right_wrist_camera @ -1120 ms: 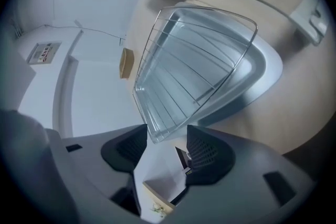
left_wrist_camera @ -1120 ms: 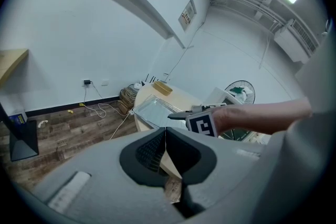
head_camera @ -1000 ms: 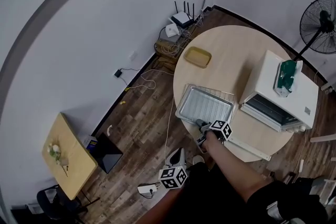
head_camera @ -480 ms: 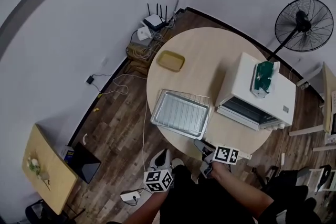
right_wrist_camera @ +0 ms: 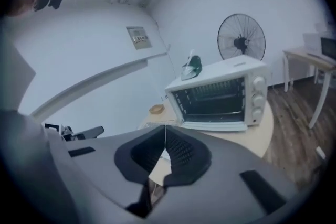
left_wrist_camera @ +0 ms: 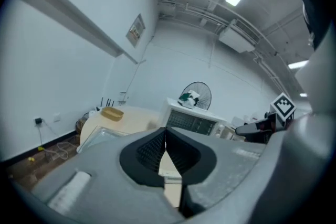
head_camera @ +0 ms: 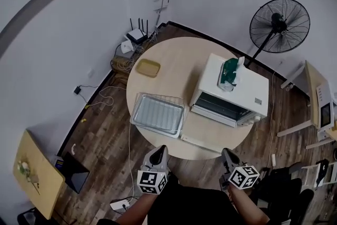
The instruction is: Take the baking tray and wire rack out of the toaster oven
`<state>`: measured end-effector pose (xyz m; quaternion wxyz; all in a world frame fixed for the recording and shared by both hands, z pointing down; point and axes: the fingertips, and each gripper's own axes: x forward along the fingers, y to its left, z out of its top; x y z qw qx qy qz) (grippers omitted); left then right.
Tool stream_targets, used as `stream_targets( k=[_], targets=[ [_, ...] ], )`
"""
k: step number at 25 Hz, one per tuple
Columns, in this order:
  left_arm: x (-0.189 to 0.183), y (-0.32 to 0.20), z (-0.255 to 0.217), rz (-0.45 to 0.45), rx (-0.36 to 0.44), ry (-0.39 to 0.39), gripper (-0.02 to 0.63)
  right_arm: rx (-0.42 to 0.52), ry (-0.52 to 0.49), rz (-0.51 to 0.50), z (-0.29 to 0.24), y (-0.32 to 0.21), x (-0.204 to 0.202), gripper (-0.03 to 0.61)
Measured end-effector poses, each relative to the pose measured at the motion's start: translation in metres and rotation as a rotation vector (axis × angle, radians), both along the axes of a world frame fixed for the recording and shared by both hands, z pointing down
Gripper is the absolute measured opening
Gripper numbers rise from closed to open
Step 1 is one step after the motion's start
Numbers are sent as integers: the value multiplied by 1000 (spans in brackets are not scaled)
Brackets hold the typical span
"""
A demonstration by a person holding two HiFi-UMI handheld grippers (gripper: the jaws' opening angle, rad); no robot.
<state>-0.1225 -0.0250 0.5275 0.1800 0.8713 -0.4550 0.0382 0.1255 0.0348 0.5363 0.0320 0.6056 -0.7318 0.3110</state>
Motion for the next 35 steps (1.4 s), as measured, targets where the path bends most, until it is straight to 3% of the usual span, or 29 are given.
stream_targets(
  k=[3, 6, 8, 13, 17, 22, 35],
  targets=[
    [44, 34, -40, 75, 118, -60, 18, 39, 73, 55, -20, 47, 41, 2],
    [82, 77, -74, 116, 195, -71, 18, 108, 21, 105, -40, 95, 74, 2],
    [100, 110, -85, 119, 203, -69, 18, 163, 7, 122, -54, 126, 93, 2],
    [134, 205, -85, 119, 208, -139, 18, 207, 202, 101, -72, 203, 125, 2],
    [141, 280, -76, 104, 185, -163, 18, 240, 285, 65, -77, 264, 124, 2],
    [135, 342, -68, 62, 155, -187, 20, 302, 244, 23, -82, 314, 112, 2],
    [137, 400, -77, 18, 176, -201, 19, 324, 239, -30, -78, 364, 96, 2]
  ],
)
